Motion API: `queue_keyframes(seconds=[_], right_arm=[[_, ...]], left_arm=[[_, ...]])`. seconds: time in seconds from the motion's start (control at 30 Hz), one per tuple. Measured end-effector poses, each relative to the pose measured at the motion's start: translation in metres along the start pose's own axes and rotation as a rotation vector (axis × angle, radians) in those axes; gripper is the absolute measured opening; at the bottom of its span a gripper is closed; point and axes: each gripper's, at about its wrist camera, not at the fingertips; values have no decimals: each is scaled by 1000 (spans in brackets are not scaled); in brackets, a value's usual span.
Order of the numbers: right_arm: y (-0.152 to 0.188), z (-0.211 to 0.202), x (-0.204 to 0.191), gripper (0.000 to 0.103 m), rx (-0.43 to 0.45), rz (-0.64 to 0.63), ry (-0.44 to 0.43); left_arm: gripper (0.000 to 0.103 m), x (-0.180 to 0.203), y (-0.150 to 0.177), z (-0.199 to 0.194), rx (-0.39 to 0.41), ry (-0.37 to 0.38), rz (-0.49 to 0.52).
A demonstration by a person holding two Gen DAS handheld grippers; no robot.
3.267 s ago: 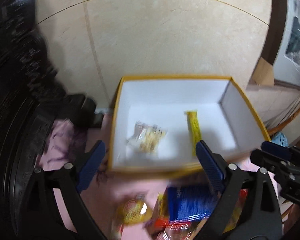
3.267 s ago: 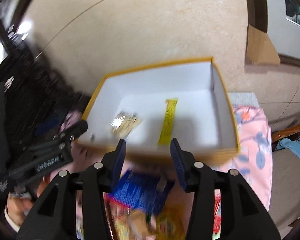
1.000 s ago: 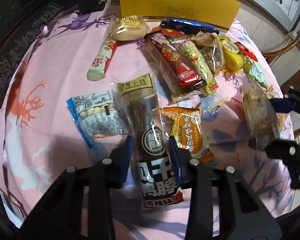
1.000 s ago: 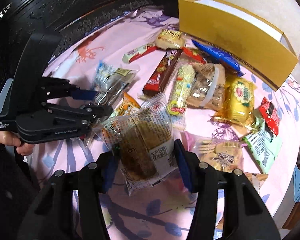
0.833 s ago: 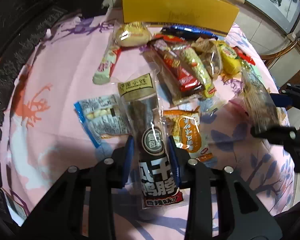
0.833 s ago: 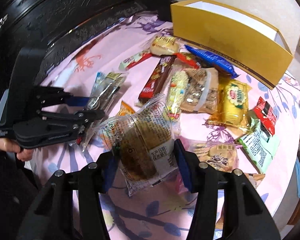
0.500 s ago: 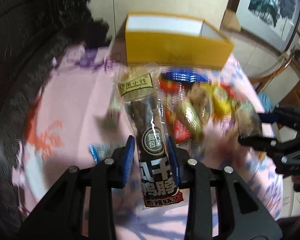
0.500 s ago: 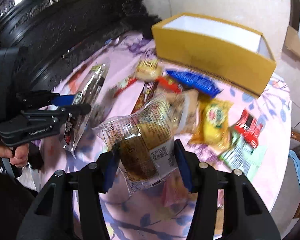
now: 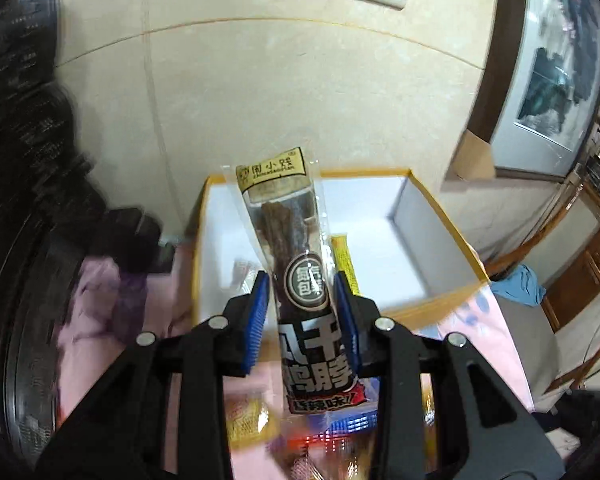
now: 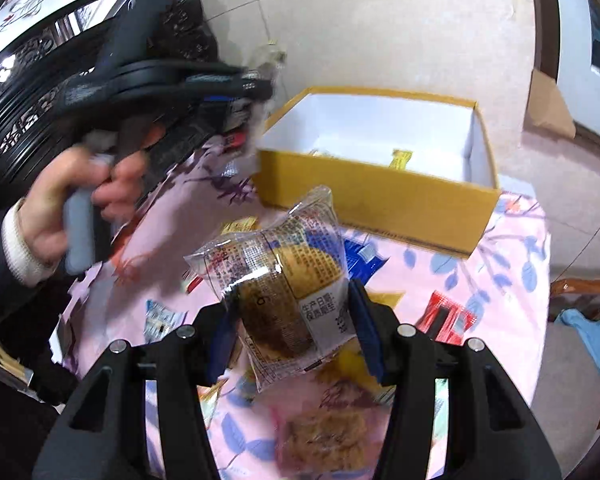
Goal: Organize snacks
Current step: 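Lower both held snacks into the yellow box and release them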
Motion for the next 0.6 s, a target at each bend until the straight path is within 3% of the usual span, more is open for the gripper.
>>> queue_keyframes(seconds=[0.23,0.3,0.37,0.43,0.5,0.6], right_arm=[[-25,6,21,54,24,17,36],[-31,8,25,54,27,24,32],[-42,13,30,54,36,23,37],[-55,16,34,54,54,27,29],[-74,21,39,54,73,28,38],[-105,34,47,54,102,35,59]], left_arm=[[34,-2,-27,92,-127,-9,-13],[48,-3,-26,105,-157,-26,-19],[51,-5,-26,104,-139,-49,-22],[61,-7,-26,95,-103,-57,-21],[79,-13,-25,78,-52,-85,-40],[81,-22,-25,57,-9,-108,-54]])
Point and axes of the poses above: each gripper's, at about its wrist camera, not at the fingertips, and z roughly the way its jaws point, x to its right, y to its underside
